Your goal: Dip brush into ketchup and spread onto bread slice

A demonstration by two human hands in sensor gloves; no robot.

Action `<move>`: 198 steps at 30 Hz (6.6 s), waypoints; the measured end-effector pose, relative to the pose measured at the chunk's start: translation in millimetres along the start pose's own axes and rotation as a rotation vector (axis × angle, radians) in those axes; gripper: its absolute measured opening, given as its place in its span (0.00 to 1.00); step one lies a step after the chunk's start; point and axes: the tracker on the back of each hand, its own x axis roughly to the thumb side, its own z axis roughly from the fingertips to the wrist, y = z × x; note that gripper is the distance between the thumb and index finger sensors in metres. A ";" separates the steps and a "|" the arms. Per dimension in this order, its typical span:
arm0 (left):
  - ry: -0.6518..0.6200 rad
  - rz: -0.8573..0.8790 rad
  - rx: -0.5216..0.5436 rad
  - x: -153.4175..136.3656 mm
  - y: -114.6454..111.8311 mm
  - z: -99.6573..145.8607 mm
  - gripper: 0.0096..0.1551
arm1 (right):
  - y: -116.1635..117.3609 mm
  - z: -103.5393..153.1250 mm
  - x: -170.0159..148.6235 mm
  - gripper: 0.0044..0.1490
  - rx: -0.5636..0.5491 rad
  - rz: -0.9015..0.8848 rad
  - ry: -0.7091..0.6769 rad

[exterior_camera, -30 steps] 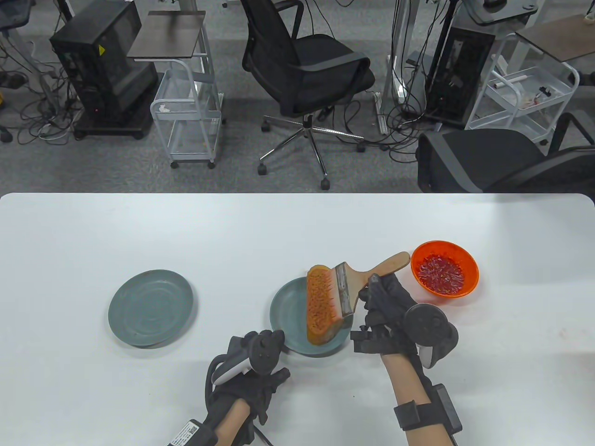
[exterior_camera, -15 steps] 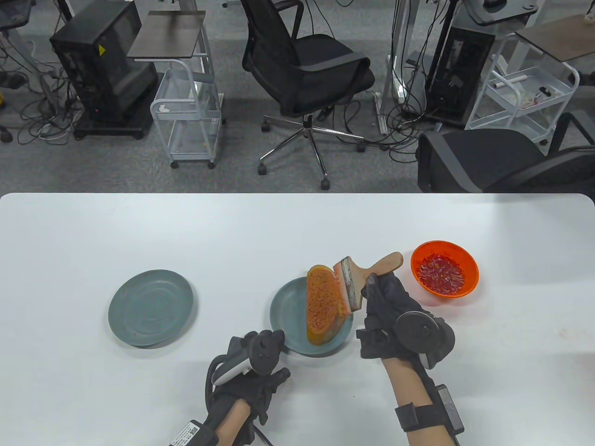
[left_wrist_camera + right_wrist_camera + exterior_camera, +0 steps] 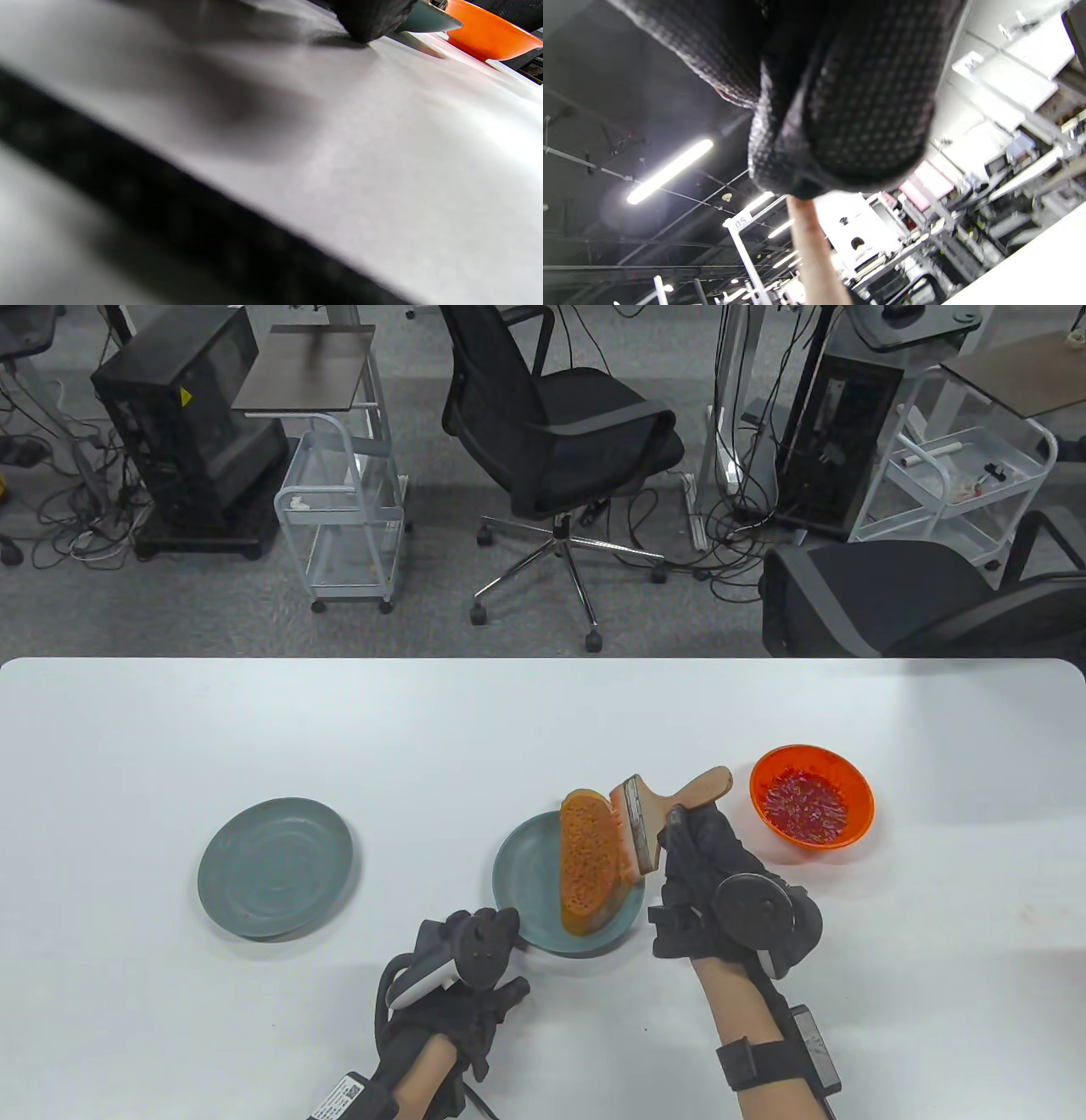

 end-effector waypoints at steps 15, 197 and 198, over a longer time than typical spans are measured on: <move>-0.005 -0.001 -0.002 -0.3 0.0 -0.2 0.46 | 0.5 2.8 -14.5 0.29 -0.060 -0.002 0.140; -0.002 -0.002 -0.012 -1.0 -1.4 -1.0 0.46 | 21.5 12.8 -19.7 0.29 0.126 -0.176 0.180; -0.002 -0.001 -0.012 -1.1 -1.4 -0.9 0.46 | 18.5 11.9 -20.0 0.29 0.111 -0.154 0.167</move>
